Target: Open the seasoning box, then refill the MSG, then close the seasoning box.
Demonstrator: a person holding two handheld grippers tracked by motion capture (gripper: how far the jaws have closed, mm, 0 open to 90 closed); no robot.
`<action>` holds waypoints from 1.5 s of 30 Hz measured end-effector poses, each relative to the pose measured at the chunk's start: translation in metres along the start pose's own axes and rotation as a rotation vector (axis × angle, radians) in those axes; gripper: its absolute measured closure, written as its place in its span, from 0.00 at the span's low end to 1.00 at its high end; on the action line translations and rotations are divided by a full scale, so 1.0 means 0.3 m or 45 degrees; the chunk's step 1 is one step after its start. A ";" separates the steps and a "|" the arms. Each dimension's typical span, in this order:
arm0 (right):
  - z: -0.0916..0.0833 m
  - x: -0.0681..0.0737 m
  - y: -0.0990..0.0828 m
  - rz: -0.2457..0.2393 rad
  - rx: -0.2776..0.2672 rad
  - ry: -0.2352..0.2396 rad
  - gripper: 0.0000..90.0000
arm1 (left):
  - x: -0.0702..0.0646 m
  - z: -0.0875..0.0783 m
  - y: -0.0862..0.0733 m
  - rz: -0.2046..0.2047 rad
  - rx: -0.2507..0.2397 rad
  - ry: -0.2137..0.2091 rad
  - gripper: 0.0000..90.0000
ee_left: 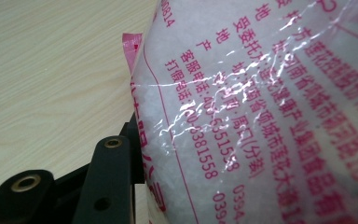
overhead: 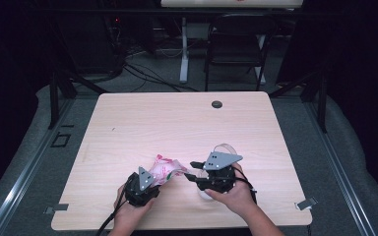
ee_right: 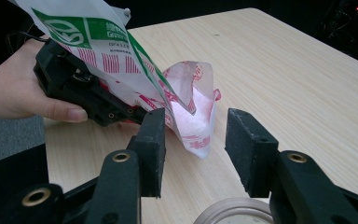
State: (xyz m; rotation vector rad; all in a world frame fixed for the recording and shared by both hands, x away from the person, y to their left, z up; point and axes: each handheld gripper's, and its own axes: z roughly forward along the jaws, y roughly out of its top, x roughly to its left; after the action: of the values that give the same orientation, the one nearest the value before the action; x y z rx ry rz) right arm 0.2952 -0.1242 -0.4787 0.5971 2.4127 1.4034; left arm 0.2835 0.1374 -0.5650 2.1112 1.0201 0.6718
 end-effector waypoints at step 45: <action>-0.039 -0.023 0.020 -0.203 -0.005 -0.109 0.54 | -0.005 -0.008 0.118 0.202 -0.004 0.096 0.64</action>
State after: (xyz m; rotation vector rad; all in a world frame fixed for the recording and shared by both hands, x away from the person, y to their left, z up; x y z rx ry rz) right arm 0.2974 -0.1336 -0.4676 0.4433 2.3331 1.2908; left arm 0.2973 0.1210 -0.5366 2.1949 0.8971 0.8351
